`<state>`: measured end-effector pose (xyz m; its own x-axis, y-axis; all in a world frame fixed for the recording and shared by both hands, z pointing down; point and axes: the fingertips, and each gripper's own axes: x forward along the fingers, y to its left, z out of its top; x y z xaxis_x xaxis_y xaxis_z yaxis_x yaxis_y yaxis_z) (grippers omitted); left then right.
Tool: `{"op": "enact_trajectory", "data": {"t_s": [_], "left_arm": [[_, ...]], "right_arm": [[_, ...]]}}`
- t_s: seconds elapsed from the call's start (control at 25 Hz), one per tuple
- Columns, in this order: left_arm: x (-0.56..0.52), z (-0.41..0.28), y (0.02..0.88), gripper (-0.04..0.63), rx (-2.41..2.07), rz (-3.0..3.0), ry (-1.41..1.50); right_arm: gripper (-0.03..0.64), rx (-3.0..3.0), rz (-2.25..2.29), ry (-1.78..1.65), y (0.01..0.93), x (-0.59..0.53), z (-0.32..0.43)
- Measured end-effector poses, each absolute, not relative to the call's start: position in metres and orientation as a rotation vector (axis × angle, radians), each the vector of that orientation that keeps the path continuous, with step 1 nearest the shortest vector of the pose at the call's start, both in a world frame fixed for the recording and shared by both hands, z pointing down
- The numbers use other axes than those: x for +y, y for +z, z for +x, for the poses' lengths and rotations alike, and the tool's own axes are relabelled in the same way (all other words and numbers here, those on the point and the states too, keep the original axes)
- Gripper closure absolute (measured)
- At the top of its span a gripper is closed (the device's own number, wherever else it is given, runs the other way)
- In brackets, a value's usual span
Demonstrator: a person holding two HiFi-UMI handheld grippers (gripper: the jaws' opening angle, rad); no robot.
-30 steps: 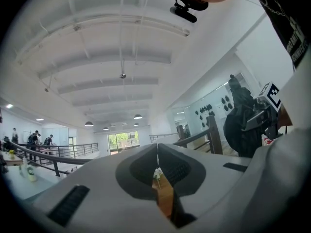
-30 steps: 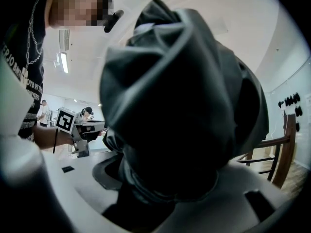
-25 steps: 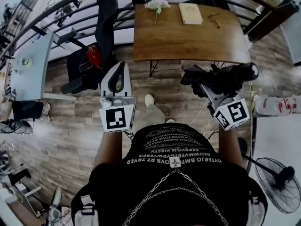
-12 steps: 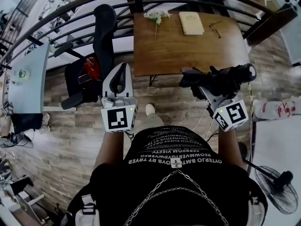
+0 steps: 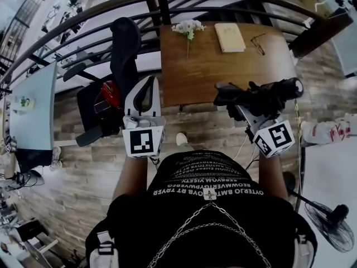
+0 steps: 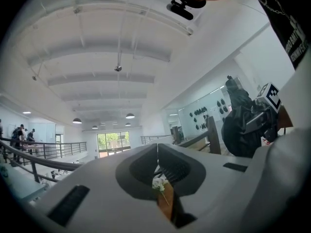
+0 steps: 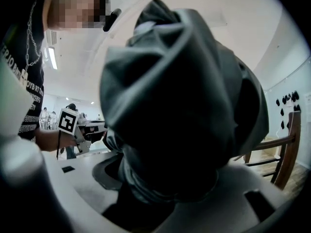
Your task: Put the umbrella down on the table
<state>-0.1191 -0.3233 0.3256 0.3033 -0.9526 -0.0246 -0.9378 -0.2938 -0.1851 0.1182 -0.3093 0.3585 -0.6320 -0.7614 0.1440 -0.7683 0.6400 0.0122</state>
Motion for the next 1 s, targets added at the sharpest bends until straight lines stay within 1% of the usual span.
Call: {"op": "enact_trajectory", "data": {"t_s": [0.4,0.68,1.0], "left_arm": [[-0.368,-0.170,0.315,0.565,1.738,-2.407,-0.070],[-0.389,-0.201,0.331,0.565,1.751,-2.432,-0.064],[-0.407,-0.196,0.351,0.565,1.735,-2.496,-0.090]], "right_arm": [[0.347,-2.734,1.309,0.115,0.354,-0.349,0.070],[0.347,-2.694,1.295,0.222,0.380,-0.361,0.041],[0.347,-2.588,1.266,0.396,0.423,-0.385,0.033]]}}
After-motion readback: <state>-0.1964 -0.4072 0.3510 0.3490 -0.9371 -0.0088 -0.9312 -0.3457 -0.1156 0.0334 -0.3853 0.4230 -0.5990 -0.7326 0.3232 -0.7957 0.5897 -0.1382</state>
